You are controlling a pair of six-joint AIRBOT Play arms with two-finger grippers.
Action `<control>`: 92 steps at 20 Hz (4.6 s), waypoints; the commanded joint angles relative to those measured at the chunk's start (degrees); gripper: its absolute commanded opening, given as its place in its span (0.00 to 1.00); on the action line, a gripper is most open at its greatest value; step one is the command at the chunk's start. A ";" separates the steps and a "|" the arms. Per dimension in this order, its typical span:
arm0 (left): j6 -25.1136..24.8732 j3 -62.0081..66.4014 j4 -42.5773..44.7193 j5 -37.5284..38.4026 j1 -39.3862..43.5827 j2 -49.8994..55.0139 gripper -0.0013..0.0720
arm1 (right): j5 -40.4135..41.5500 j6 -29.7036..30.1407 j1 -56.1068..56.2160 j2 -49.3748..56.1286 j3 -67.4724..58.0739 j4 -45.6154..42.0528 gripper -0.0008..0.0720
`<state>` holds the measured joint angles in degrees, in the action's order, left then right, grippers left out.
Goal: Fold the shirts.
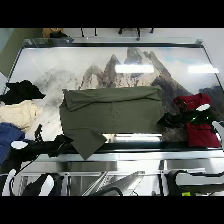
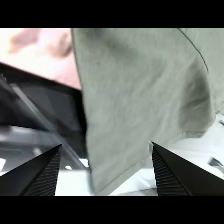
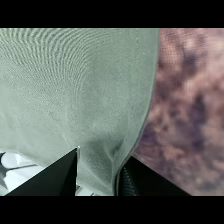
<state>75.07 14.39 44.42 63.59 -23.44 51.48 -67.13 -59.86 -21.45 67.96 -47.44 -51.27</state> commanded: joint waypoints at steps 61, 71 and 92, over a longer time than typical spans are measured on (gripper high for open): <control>2.64 86.68 1.97 8.02 22.62 49.00 0.92 | 6.88 13.97 -0.76 14.56 -20.65 18.91 0.93; 0.42 86.64 2.05 8.35 33.03 52.04 0.04 | 7.08 12.28 4.26 16.11 -25.24 18.91 0.03; 6.97 103.54 -6.84 8.31 54.45 69.00 0.04 | -18.21 -1.92 4.79 0.59 -47.98 21.75 0.03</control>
<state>83.20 116.79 41.19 63.05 34.26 124.81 -84.64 -60.60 -17.34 68.73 -94.72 -29.95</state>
